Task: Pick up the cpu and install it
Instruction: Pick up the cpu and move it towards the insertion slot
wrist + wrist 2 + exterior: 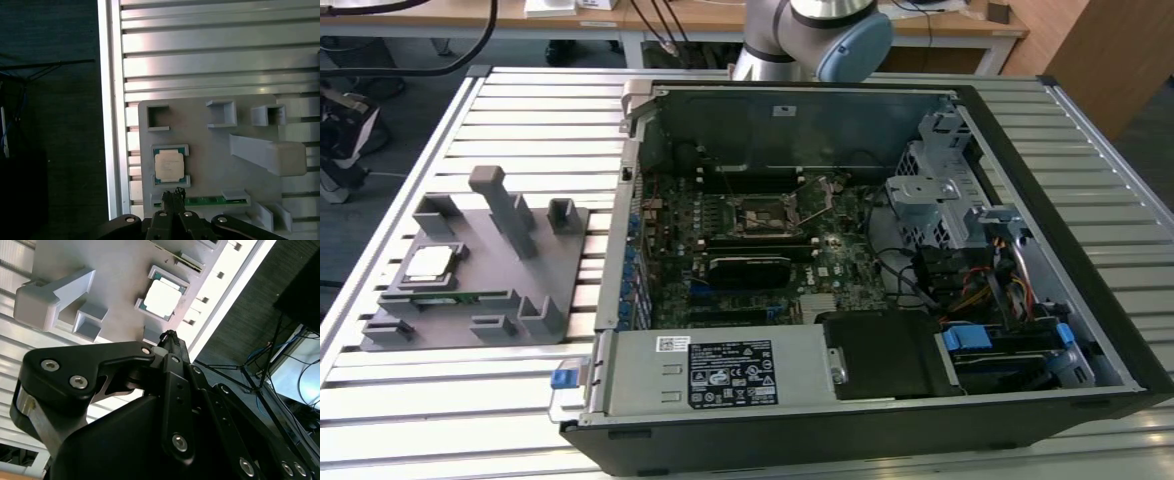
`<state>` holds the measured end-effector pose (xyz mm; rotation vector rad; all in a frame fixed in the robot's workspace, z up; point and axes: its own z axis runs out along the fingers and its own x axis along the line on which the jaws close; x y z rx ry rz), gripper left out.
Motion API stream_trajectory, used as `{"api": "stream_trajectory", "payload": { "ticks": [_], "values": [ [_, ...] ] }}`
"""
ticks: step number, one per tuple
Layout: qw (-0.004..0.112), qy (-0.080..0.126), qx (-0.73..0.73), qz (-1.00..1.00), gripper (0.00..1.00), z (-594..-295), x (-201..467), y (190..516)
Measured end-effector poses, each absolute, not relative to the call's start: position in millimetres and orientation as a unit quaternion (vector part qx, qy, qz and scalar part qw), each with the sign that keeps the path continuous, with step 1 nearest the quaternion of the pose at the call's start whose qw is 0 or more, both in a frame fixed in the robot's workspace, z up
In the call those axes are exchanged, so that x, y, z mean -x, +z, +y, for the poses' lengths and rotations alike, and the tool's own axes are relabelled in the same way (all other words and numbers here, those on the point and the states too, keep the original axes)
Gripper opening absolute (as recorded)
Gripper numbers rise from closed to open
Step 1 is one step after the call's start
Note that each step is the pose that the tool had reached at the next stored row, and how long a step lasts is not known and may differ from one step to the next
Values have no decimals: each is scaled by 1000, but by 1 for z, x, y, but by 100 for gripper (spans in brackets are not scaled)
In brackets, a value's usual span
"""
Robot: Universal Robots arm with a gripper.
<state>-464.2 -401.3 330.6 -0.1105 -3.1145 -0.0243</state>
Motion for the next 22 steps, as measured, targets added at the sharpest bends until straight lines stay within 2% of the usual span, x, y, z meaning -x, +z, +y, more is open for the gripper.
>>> {"api": "stream_trajectory", "payload": {
  "ticks": [7, 8, 9, 12, 13, 14, 15, 17, 18, 20, 22],
  "values": [
    [13, -8, 35, -999, 11, -401, 464, 326],
    [13, -9, 35, -999, 16, -402, 464, 325],
    [13, -9, 35, -999, 16, -402, 464, 324],
    [13, -9, 34, -999, 35, -403, 464, 320],
    [13, -9, 33, -999, 35, -403, 464, 319],
    [13, -9, 32, -999, 41, -403, 464, 317],
    [13, -9, 32, -999, 41, -403, 464, 316],
    [13, -9, 32, -999, 52, -404, 464, 313],
    [13, -9, 32, -999, 52, -404, 464, 312],
    [13, -8, 31, -999, 64, -404, 464, 309],
    [13, -6, 28, -999, 64, -404, 464, 308]
  ]
}}
